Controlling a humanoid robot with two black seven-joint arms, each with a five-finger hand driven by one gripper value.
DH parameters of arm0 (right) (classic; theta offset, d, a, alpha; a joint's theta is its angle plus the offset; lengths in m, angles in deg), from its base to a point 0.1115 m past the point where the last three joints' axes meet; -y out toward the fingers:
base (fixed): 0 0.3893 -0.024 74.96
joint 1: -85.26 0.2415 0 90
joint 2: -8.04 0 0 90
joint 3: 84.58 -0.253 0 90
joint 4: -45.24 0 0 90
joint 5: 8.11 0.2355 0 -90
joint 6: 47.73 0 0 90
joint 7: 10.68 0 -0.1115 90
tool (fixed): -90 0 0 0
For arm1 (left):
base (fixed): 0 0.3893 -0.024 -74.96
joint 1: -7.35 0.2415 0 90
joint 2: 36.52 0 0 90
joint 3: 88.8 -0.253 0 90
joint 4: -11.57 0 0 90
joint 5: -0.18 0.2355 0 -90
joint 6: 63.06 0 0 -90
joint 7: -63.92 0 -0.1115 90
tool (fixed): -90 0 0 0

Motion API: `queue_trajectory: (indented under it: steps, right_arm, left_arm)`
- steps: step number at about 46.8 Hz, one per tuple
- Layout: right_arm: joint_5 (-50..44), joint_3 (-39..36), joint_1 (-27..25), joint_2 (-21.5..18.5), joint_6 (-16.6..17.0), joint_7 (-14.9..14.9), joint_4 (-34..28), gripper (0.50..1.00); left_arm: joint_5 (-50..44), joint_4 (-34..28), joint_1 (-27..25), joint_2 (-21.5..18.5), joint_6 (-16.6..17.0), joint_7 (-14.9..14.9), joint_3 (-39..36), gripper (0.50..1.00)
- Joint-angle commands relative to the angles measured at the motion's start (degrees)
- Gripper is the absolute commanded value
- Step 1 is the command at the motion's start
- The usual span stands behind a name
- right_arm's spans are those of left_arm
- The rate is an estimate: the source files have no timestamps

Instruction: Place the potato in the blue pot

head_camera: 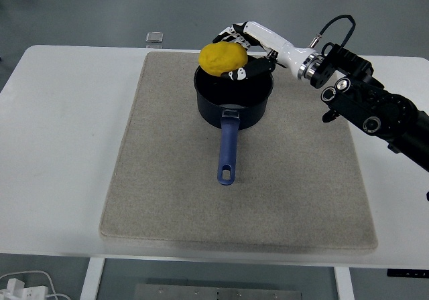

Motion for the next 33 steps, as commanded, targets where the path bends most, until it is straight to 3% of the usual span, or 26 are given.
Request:
queue_trajectory:
  steps: [1, 33]
  right_arm:
    - [0.0, -0.07, -0.14, -0.8, -0.01, 0.0, -0.82, 0.5]
    - [0.0, 0.37, -2.42, -4.23, -0.98, -0.7, -4.16, 0.5]
  left_arm:
    - [-0.05, -0.02, 0.0, 0.0, 0.0, 0.0, 0.0, 0.999]
    - [-0.05, 0.15, 0.0, 0.0, 0.0, 0.0, 0.0, 0.999]
